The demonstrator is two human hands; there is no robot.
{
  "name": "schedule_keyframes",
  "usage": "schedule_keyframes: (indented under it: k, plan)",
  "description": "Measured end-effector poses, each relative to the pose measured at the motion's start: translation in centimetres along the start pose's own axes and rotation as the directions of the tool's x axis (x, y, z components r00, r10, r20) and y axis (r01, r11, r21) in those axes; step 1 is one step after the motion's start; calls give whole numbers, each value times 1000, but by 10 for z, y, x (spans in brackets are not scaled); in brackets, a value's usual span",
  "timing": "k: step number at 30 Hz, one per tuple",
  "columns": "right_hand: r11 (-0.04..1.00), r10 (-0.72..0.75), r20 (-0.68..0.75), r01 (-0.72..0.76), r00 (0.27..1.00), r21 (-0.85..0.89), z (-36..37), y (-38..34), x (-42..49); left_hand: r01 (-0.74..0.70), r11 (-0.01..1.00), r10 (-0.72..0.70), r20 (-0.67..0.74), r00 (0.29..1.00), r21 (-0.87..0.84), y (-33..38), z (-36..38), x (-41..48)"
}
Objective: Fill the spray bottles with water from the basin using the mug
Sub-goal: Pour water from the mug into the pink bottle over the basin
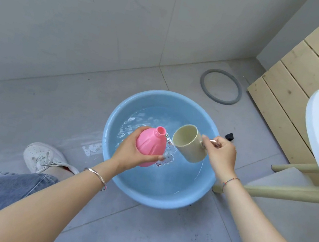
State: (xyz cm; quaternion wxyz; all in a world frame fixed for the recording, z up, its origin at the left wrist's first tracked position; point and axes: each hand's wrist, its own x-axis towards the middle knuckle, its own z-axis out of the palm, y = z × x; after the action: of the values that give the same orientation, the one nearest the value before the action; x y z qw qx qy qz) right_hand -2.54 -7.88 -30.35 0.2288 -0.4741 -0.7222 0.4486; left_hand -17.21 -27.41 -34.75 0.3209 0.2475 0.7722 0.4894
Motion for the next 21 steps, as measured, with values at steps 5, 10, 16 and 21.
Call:
schedule_keyframes:
  k: [5, 10, 16, 21]
  plan:
    - [963, -69, 77, 86, 995, -256, 19, 37, -11, 3, 1000, -3, -12, 1000, -13, -8, -3, 1]
    - [926, -107, 157, 156, 982, -344, 32, 48, -13, 13, 1000, -12, -37, 999, 15, -19, -3, 4]
    - [885, -146, 219, 226, 965, -406, 39, 51, -12, 7, 1000, -7, -43, 999, 1, -20, -1, 8]
    - [866, -139, 247, 239, 959, -440, 45, 56, -16, -8, 999, 6, -50, 999, -35, -16, -2, 8]
